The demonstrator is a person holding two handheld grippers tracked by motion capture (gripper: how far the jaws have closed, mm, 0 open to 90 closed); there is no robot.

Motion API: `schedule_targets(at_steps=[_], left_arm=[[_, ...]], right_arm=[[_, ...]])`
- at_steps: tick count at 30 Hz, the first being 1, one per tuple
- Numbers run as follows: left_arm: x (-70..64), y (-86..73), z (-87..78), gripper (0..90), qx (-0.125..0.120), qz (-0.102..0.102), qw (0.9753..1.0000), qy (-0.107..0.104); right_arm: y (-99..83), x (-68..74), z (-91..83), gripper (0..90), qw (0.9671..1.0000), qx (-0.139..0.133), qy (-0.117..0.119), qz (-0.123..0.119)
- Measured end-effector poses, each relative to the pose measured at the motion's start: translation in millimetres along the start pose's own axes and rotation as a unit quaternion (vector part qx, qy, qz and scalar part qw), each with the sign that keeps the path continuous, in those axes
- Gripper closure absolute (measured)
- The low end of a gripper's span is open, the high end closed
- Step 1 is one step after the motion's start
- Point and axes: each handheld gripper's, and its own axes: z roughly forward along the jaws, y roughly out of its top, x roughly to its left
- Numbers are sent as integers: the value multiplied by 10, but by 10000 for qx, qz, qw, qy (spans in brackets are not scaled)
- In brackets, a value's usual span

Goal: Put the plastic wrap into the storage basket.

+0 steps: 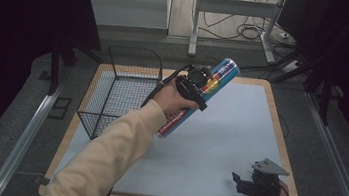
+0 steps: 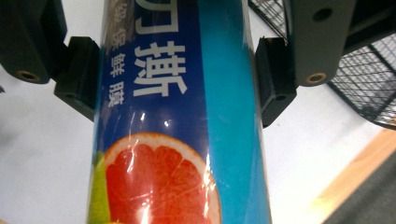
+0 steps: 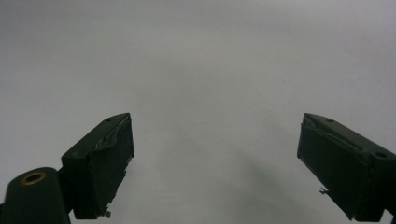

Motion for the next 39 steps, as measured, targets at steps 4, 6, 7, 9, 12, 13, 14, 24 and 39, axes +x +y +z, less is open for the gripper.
schedule_targets(at_steps=[4,6,7,9,12,13,14,24,39], left_arm=[[52,34,0,316,-24,-50,10000,-14],[66,47,9,316,3,-33,10000,-3],[66,49,15,316,-14,-51,10000,6],[82,57,24,316,9,-45,10000,15],[109,66,16,316,27,-66,10000,27],[126,70,5,316,7,-70,10000,38],[136,73,-2,316,15,-69,10000,42],[249,81,-71,316,43,-86,9998,155],[504,19,-184,317,21,-252,9991,355]], right_arm=[[-1,2,6,112,10000,14,6,-1],[1,4,10,112,10000,20,12,3],[0,5,11,112,10000,14,6,-15],[0,6,6,112,10000,9,6,-13],[-2,-3,5,112,10000,11,-1,-2],[-3,-5,6,112,10000,10,-1,2],[-4,-8,7,112,10000,6,2,0],[-4,-10,11,112,10000,17,-8,2],[-8,-15,15,112,10000,31,-17,14]])
